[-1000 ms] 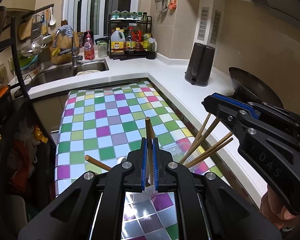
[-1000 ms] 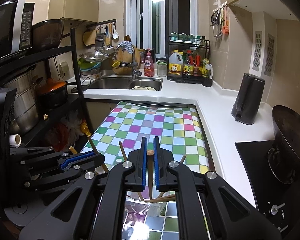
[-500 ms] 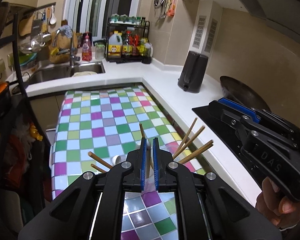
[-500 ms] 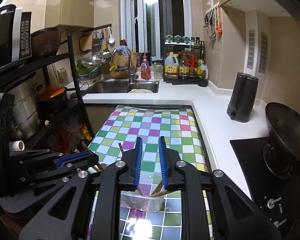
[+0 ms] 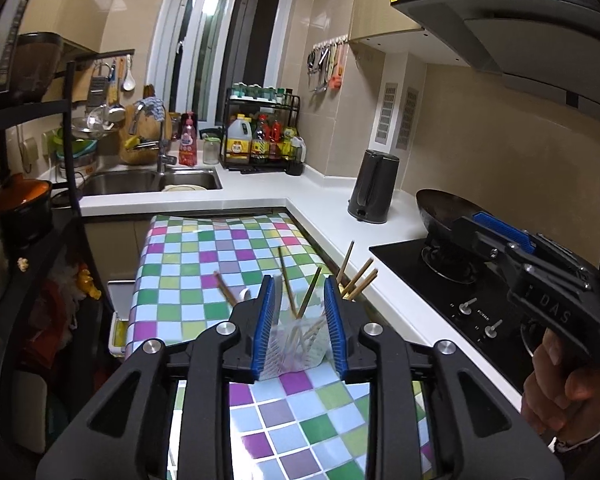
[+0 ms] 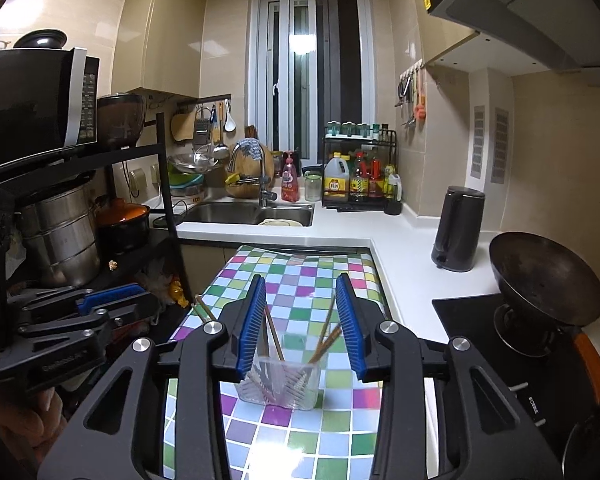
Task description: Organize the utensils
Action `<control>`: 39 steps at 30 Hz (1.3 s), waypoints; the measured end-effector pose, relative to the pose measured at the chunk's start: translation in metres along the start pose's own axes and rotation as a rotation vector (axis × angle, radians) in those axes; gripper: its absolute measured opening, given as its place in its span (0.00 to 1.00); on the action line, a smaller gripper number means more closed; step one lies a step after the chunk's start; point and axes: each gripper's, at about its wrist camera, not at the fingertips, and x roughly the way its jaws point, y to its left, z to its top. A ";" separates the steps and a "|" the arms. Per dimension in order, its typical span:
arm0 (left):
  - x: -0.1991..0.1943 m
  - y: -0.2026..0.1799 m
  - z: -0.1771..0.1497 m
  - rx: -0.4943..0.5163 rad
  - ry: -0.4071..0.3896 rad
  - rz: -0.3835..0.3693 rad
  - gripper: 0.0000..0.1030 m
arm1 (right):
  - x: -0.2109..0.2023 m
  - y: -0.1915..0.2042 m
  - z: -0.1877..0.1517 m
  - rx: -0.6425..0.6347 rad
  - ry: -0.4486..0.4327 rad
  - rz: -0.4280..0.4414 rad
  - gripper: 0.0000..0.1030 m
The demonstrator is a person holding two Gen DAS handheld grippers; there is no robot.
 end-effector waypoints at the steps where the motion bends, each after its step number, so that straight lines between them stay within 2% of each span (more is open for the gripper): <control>1: -0.002 0.000 -0.008 0.000 -0.005 0.004 0.28 | -0.004 -0.001 -0.007 0.007 -0.004 -0.011 0.39; 3: -0.004 0.001 -0.029 -0.007 -0.009 0.023 0.32 | -0.007 -0.003 -0.023 0.022 0.003 -0.026 0.43; 8: 0.009 -0.003 -0.084 -0.021 -0.015 0.085 0.38 | -0.004 -0.006 -0.070 0.015 0.025 -0.060 0.45; 11: 0.020 -0.004 -0.111 -0.052 -0.012 0.101 0.45 | 0.005 -0.011 -0.097 0.018 0.047 -0.086 0.50; 13: 0.029 -0.006 -0.123 -0.045 -0.001 0.120 0.53 | 0.013 -0.016 -0.116 0.025 0.067 -0.101 0.55; 15: 0.033 -0.007 -0.131 -0.025 0.002 0.138 0.56 | 0.020 -0.019 -0.134 0.026 0.081 -0.125 0.70; 16: 0.034 -0.007 -0.135 -0.016 -0.003 0.146 0.63 | 0.024 -0.021 -0.143 0.029 0.089 -0.128 0.73; 18: 0.035 -0.004 -0.138 -0.026 -0.018 0.193 0.74 | 0.030 -0.021 -0.158 0.020 0.091 -0.138 0.86; 20: 0.037 0.002 -0.141 -0.059 -0.029 0.209 0.79 | 0.035 -0.020 -0.171 0.000 0.090 -0.151 0.92; 22: 0.043 0.005 -0.145 -0.081 -0.005 0.212 0.88 | 0.039 -0.023 -0.181 0.006 0.092 -0.156 0.93; 25: 0.050 0.002 -0.150 -0.056 0.012 0.253 0.92 | 0.044 -0.029 -0.190 0.023 0.106 -0.157 0.95; 28: 0.054 0.000 -0.155 -0.033 0.020 0.277 0.93 | 0.046 -0.034 -0.194 0.037 0.114 -0.174 0.95; 31: 0.059 0.003 -0.159 -0.033 0.044 0.274 0.93 | 0.050 -0.036 -0.198 0.070 0.143 -0.162 0.95; 39: 0.065 0.006 -0.162 -0.059 0.074 0.257 0.93 | 0.051 -0.034 -0.200 0.047 0.145 -0.158 0.95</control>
